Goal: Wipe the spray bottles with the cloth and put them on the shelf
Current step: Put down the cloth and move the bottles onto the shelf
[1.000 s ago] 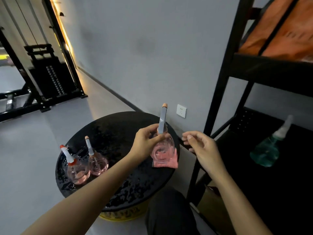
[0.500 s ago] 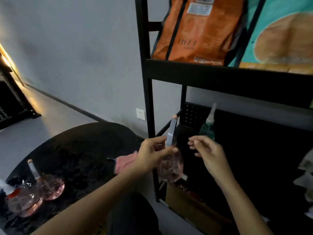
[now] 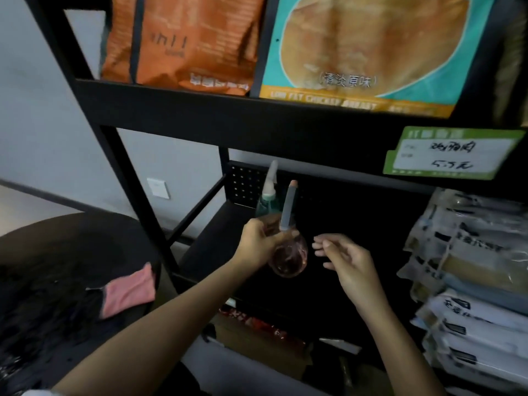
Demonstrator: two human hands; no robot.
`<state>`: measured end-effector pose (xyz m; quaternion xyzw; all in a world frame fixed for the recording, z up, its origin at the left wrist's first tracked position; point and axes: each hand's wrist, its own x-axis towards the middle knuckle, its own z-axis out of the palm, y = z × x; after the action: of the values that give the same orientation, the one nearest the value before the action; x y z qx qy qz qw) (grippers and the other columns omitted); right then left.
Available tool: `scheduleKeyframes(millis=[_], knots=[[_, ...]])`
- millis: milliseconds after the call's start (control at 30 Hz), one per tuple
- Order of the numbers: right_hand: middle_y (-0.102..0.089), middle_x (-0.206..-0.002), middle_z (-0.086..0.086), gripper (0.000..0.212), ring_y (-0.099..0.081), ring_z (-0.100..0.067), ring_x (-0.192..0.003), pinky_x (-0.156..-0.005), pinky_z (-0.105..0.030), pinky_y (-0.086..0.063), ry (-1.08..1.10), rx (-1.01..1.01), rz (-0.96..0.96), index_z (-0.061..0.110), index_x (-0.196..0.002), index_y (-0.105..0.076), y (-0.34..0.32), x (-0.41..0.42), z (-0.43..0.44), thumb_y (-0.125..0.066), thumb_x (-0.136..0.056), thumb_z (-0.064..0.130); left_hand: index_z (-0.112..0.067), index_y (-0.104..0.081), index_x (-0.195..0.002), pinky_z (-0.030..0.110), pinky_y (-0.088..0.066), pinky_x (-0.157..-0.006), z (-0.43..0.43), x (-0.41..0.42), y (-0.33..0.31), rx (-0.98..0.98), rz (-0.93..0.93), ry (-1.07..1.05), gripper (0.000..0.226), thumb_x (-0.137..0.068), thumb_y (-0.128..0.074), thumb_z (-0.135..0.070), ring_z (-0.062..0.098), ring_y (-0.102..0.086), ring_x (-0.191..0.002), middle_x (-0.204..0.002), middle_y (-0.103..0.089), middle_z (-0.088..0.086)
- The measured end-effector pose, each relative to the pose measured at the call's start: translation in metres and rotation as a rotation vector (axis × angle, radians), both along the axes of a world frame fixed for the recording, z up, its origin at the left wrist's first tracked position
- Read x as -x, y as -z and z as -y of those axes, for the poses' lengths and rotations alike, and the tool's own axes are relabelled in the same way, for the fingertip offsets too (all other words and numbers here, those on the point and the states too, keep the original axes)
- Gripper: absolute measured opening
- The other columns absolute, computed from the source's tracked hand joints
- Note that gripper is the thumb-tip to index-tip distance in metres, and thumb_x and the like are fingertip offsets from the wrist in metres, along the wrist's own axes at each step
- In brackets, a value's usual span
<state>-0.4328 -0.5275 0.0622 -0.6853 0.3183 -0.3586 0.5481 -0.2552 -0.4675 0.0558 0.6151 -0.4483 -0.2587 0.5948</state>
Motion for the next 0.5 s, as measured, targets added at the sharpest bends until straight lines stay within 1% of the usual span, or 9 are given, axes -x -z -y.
scheduleKeyframes(millis=[67, 133, 200, 300, 367, 500], knots=[[-0.071, -0.092, 0.005, 0.024, -0.066, 0.001, -0.084, -0.074, -0.022, -0.049, 0.013, -0.009, -0.022, 0.026, -0.091, -0.066, 0.007, 0.005, 0.007, -0.05, -0.098, 0.011, -0.01, -0.068, -0.084, 0.024, -0.051, -0.071, 0.017, 0.001, 0.006, -0.009, -0.042, 0.001, 0.011, -0.081, -0.074, -0.001, 0.008, -0.065, -0.074, -0.075, -0.071, -0.006], [-0.071, -0.093, 0.005, 0.025, -0.066, -0.001, -0.086, -0.074, -0.022, -0.049, 0.025, -0.011, -0.034, 0.028, -0.09, -0.066, 0.013, 0.008, 0.012, -0.05, -0.098, 0.011, -0.006, -0.068, -0.087, 0.018, -0.049, -0.068, 0.031, 0.003, 0.011, 0.005, -0.074, -0.017, 0.013, -0.08, -0.072, 0.004, 0.0, -0.064, -0.069, -0.068, -0.07, -0.013], [-0.071, -0.093, 0.006, 0.025, -0.066, -0.002, -0.087, -0.074, -0.019, -0.049, 0.033, -0.017, -0.041, 0.027, -0.091, -0.067, 0.019, 0.009, 0.016, -0.05, -0.098, 0.01, -0.004, -0.067, -0.091, 0.014, -0.049, -0.067, 0.045, 0.004, 0.016, 0.007, -0.083, -0.025, 0.015, -0.081, -0.071, 0.006, -0.005, -0.063, -0.068, -0.066, -0.069, -0.016], [-0.071, -0.093, 0.008, 0.025, -0.065, 0.0, -0.085, -0.071, -0.015, -0.049, 0.048, -0.028, -0.044, 0.027, -0.092, -0.067, 0.025, 0.008, 0.023, -0.051, -0.097, 0.008, -0.007, -0.066, -0.091, 0.013, -0.048, -0.068, 0.063, 0.004, 0.021, -0.005, -0.054, -0.019, 0.016, -0.081, -0.071, 0.004, -0.009, -0.061, -0.066, -0.066, -0.067, -0.016], [-0.07, -0.092, 0.009, 0.024, -0.065, 0.002, -0.084, -0.07, -0.013, -0.049, 0.049, -0.037, -0.044, 0.027, -0.092, -0.067, 0.028, 0.007, 0.027, -0.051, -0.097, 0.009, -0.009, -0.066, -0.088, 0.013, -0.048, -0.068, 0.074, 0.004, 0.023, -0.012, -0.045, -0.024, 0.015, -0.081, -0.072, 0.004, -0.01, -0.059, -0.064, -0.067, -0.066, -0.015], [-0.07, -0.093, 0.008, 0.023, -0.065, 0.002, -0.082, -0.069, -0.011, -0.048, 0.054, -0.057, -0.042, 0.024, -0.093, -0.067, 0.034, 0.004, 0.031, -0.05, -0.098, 0.009, -0.013, -0.065, -0.081, 0.012, -0.046, -0.063, 0.092, 0.0, 0.03, -0.001, 0.011, -0.038, 0.017, -0.081, -0.072, 0.002, -0.01, -0.056, -0.059, -0.059, -0.066, -0.02]])
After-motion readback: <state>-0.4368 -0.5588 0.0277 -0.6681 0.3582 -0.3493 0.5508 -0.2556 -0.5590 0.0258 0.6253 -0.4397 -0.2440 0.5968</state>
